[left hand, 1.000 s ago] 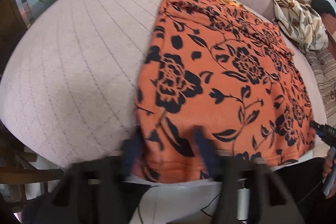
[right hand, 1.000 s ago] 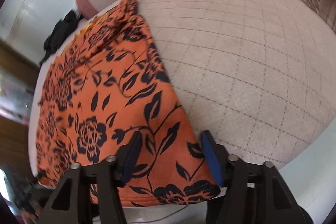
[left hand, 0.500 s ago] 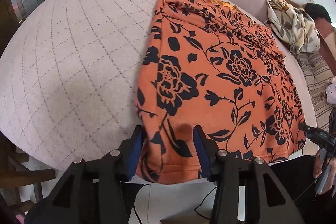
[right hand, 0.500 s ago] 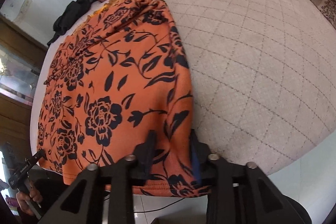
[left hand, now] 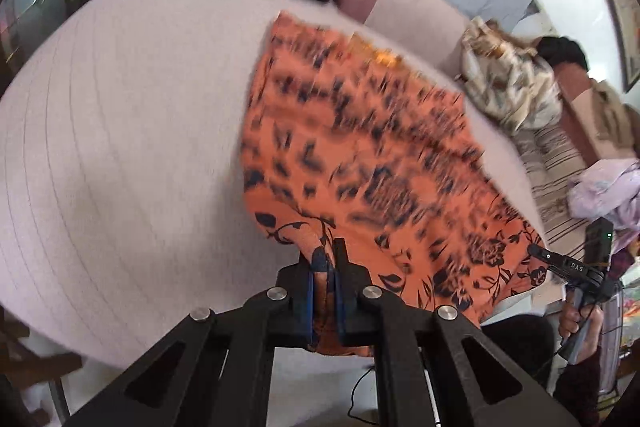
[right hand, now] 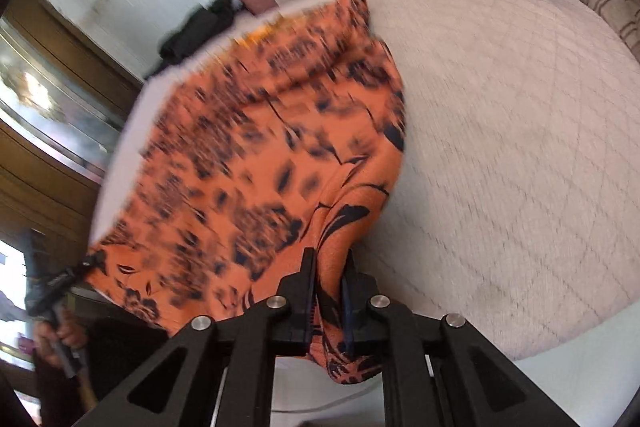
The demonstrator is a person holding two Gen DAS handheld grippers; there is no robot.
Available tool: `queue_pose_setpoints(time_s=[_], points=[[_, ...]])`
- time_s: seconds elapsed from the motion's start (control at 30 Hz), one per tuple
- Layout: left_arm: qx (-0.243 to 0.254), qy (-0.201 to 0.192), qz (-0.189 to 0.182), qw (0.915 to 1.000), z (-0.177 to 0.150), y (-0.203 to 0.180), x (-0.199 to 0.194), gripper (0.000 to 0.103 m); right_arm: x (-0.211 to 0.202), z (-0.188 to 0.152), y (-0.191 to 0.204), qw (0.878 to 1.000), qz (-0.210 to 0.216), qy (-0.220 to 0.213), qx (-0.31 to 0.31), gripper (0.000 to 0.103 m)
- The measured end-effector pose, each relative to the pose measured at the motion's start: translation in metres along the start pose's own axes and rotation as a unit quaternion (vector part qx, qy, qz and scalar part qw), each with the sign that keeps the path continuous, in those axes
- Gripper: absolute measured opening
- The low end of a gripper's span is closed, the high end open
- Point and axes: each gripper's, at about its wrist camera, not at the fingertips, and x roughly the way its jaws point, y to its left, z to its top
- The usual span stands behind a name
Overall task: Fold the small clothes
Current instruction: 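Lower both grippers and grasp the edge of the folded orange blouse, then lift the grasped blouse edge and fold it over onto the blouse with both grippers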
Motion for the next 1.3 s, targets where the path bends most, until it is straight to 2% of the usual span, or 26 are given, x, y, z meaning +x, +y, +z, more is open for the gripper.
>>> queue_pose_setpoints(time_s=[0.13,0.27,0.37,0.5,0.57,0.63,0.67,0.7,0.77,0.83,0.87,0.97,1.0,1.07,1.1,1.13,1.2,1.23,1.3], points=[[0.017,-0.018,-0.007,0.9997,0.063,-0.009,-0.015,0.008,-0.024,0.044,0.005,0.997,0.066,-0.036,0.025,0.011],[0.028,-0.028,-0.008,0.9992,0.139,-0.017,-0.01,0.008,-0.034,0.11,0.014,0.99,0.088,-0.102,0.043,0.009],[0.025,-0.032,0.013,0.9991,0.198,-0.019,0.021,0.008,-0.018,0.171,0.019,0.984,0.079,-0.148,0.056,0.009],[-0.006,-0.013,0.053,0.9985,0.253,0.0,0.094,0.009,0.038,0.245,0.008,0.977,0.086,-0.167,0.103,0.01],[-0.028,0.011,0.072,0.997,0.264,0.018,0.145,0.01,0.076,0.269,-0.007,0.973,0.088,-0.153,0.146,0.013],[-0.042,0.021,0.091,0.9947,0.266,0.03,0.182,0.012,0.122,0.285,-0.028,0.968,0.08,-0.135,0.198,0.015],[-0.051,0.021,0.096,0.9938,0.265,0.036,0.197,0.012,0.144,0.288,-0.038,0.964,0.075,-0.128,0.22,0.019],[-0.064,0.019,0.094,0.9933,0.264,0.042,0.209,0.012,0.158,0.288,-0.045,0.962,0.068,-0.124,0.235,0.026],[-0.09,-0.006,0.072,0.9933,0.26,0.05,0.213,0.012,0.176,0.282,-0.056,0.956,0.071,-0.128,0.253,0.027],[-0.11,-0.042,0.035,0.9924,0.258,0.056,0.201,0.012,0.173,0.277,-0.063,0.952,0.089,-0.15,0.253,0.031],[-0.119,-0.065,0.016,0.9906,0.259,0.059,0.191,0.012,0.166,0.275,-0.064,0.951,0.088,-0.161,0.248,0.036],[-0.153,-0.106,-0.031,0.982,0.261,0.059,0.166,0.015,0.131,0.267,-0.059,0.951,0.067,-0.206,0.222,0.062],[-0.162,-0.111,-0.035,0.9799,0.261,0.056,0.16,0.021,0.121,0.265,-0.056,0.95,0.068,-0.218,0.215,0.063],[-0.165,-0.143,-0.025,0.9754,0.254,0.047,0.139,0.041,0.107,0.265,-0.044,0.954,0.077,-0.22,0.189,0.063],[-0.163,-0.177,-0.016,0.9706,0.247,0.042,0.124,0.064,0.101,0.264,-0.031,0.961,0.074,-0.207,0.167,0.063],[-0.163,-0.211,-0.004,0.9637,0.239,0.037,0.109,0.081,0.098,0.262,-0.016,0.969,0.069,-0.189,0.14,0.063],[-0.176,-0.26,0.026,0.949,0.22,0.03,0.083,0.084,0.097,0.252,0.014,0.982,0.06,-0.155,0.09,0.063],[-0.184,-0.264,0.028,0.9464,0.208,0.026,0.076,0.084,0.1,0.245,0.031,0.987,0.059,-0.136,0.064,0.063],[-0.183,-0.243,0.019,0.9523,0.185,0.017,0.068,0.084,0.11,0.23,0.062,0.993,0.063,-0.099,0.022,0.06]])
